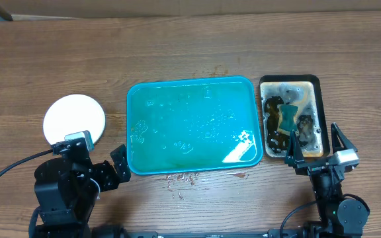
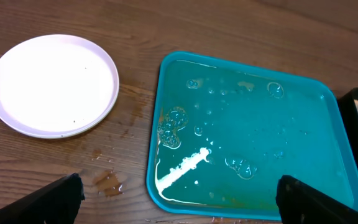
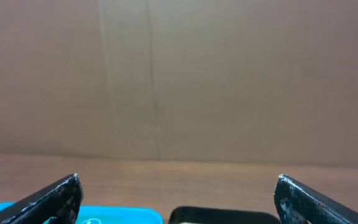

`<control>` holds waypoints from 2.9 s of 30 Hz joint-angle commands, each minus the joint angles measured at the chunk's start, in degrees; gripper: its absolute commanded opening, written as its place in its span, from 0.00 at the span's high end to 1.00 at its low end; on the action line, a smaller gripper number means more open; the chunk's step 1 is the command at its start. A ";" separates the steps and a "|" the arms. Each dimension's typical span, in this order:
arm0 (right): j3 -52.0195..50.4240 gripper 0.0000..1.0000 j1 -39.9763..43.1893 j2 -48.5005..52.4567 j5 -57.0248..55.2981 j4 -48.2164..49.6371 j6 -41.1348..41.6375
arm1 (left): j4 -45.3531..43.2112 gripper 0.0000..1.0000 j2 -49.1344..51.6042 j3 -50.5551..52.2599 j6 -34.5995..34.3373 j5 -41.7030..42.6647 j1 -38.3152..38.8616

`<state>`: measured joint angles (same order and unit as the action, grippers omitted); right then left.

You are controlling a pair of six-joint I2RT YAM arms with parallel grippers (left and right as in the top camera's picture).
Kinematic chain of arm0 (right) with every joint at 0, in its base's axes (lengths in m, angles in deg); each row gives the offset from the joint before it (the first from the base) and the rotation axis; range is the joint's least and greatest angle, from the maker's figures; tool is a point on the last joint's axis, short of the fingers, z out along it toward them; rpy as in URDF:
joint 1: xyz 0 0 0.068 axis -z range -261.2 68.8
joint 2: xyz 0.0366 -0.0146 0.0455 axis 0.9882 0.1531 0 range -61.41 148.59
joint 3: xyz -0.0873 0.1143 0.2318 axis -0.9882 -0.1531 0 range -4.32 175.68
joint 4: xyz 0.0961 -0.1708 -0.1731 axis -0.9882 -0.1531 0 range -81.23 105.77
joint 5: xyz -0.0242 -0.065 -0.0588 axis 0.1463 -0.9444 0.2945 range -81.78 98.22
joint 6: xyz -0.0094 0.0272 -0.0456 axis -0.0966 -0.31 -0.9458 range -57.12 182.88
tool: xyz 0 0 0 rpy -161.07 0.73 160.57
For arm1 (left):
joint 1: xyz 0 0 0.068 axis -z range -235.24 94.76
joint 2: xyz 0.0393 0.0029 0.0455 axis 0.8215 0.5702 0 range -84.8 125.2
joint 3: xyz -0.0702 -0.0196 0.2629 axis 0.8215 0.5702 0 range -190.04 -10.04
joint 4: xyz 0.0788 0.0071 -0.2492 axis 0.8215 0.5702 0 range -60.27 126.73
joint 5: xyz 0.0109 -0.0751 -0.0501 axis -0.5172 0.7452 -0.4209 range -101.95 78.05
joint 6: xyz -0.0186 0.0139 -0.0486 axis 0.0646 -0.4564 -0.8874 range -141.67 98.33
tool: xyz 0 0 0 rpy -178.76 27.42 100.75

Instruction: Clean dirty plates on tray and stack at the side

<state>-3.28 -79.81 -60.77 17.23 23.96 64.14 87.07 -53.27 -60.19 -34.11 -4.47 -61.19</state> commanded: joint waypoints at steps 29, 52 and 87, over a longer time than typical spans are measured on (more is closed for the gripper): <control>-0.57 0.00 -2.73 -0.48 -3.43 -12.50 0.22 | -0.20 0.00 0.02 0.22 -0.39 -0.44 0.46; -0.57 0.00 -2.73 -0.48 -3.43 -12.50 0.22 | -20.81 0.00 -25.99 26.34 2.80 -1.22 4.50; -0.57 0.00 -2.73 -0.48 -3.41 -12.50 0.22 | -53.51 0.00 -31.26 49.88 10.99 -0.42 4.59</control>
<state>-3.26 -82.10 -60.72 14.20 11.21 64.16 33.41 -83.93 -10.53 -24.43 -4.88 -57.09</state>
